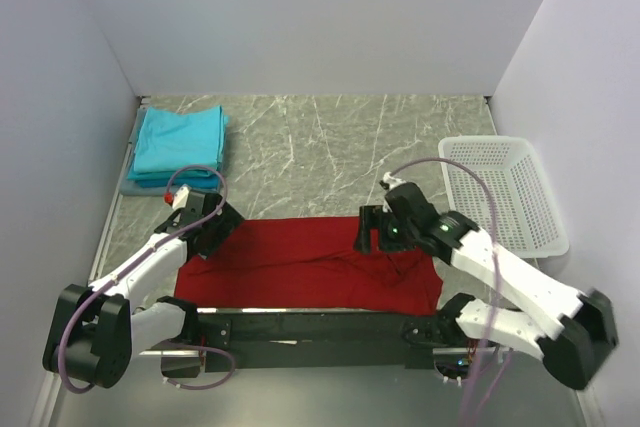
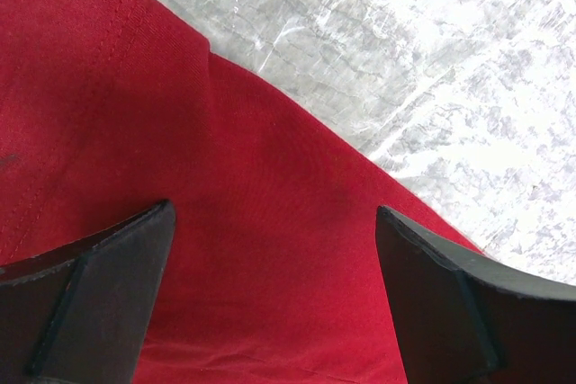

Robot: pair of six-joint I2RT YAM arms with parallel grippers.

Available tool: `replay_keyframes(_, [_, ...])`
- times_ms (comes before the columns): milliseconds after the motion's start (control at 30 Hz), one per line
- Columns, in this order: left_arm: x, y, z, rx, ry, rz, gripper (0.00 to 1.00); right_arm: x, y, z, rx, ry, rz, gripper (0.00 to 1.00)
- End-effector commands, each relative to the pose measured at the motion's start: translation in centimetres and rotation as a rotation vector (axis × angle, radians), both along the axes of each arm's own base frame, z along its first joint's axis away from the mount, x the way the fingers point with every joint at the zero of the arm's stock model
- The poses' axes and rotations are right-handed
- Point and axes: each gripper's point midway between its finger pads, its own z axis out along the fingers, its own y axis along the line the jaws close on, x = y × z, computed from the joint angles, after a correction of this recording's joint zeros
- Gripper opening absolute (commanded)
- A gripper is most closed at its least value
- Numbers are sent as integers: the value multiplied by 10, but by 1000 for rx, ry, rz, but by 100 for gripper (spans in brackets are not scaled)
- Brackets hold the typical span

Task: Fold and stack the t-shirts
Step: Fold the tshirt

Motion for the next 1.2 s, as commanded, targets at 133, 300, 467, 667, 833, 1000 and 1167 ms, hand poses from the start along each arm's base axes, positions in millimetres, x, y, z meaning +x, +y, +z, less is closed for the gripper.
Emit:
replay_keyframes(133, [-3,19,-1,90,6,13,99,40,-1,-54,-109,80,5,86])
replay_keyframes(300, [-3,20,-2,92,3,12,99,48,-5,-73,-132,97,-8,83])
replay_keyframes(467, [-2,21,-6,101,23,7,99,47,-11,-93,-157,140,-12,77])
replay_keyframes(667, [-4,22,-10,107,47,7,99,39,-18,-106,-181,189,-16,65])
replay_keyframes(833, [-2,23,-7,108,34,14,100,24,-18,-103,-136,204,-20,52])
replay_keyframes(1000, [-2,26,-6,124,39,17,99,19,-17,-98,-106,206,-28,15])
replay_keyframes(1167, [-3,26,-6,125,38,17,99,17,-14,-87,-71,187,-24,0])
